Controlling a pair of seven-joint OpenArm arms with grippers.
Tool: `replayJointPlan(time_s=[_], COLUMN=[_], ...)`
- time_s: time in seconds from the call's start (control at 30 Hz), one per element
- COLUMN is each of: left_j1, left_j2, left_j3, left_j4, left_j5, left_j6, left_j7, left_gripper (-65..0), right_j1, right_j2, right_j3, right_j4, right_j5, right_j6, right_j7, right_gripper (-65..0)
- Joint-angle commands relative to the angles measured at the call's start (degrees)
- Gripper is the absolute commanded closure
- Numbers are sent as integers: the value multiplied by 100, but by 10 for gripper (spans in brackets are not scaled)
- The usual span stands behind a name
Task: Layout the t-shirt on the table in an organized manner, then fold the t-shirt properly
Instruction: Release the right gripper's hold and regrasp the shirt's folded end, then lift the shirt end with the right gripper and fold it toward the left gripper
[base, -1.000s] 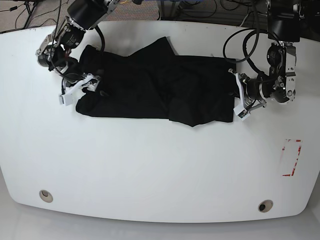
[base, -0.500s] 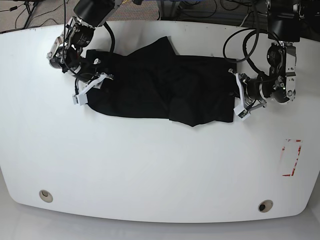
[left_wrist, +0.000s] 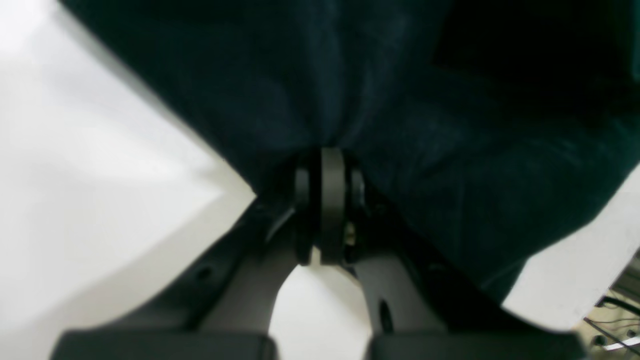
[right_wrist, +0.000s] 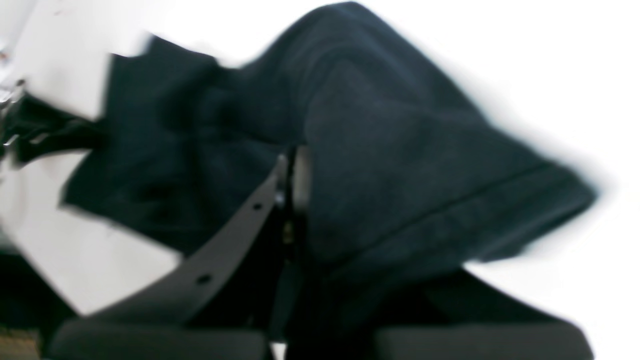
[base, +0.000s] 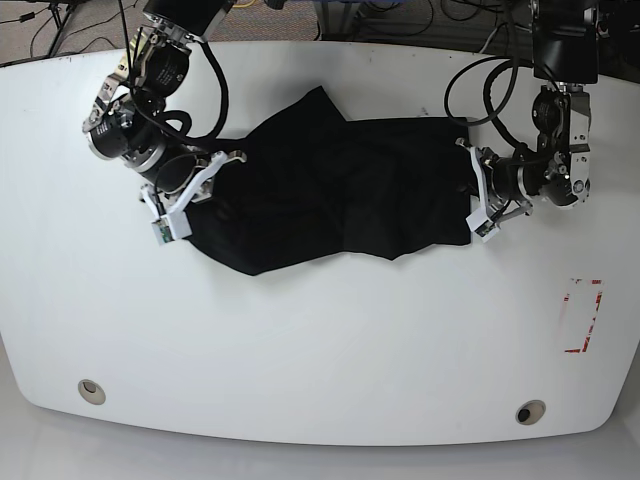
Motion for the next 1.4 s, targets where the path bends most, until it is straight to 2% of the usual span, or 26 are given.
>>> replayJointPlan(time_s=[0.0, 0.2, 0.33, 0.53, 0.77, 1.37], left_j1=[46, 46, 46, 46, 46, 55], left_j2=[160, 555, 758, 793, 995, 1153], left_j3=[43, 43, 43, 43, 43, 43], left_j4=[-73, -38, -38, -29, -29, -29], left_j5=[972, 1877, 2053, 2071, 2071, 2062], left_j6=[80, 80, 80, 80, 80, 80], left_j7=[391, 400, 408, 408, 417, 417], left_gripper=[-18, -18, -17, -17, -17, -17], right_j1=[142, 388, 547, 634, 775, 942], right_j2=[29, -41, -225, -428, -463, -471], right_j3=[-270, -1211, -1773, -2512, -2872, -3320], right_j4=[98, 107, 98, 98, -148, -1273], right_j5=[48, -49, -436, -1086, -1447, -1403], right_j6=[-50, -190, -164, -164, -181, -208], right_j7=[61, 87, 105, 316, 702, 1889], right_gripper=[0, -3, -5, -5, -5, -6])
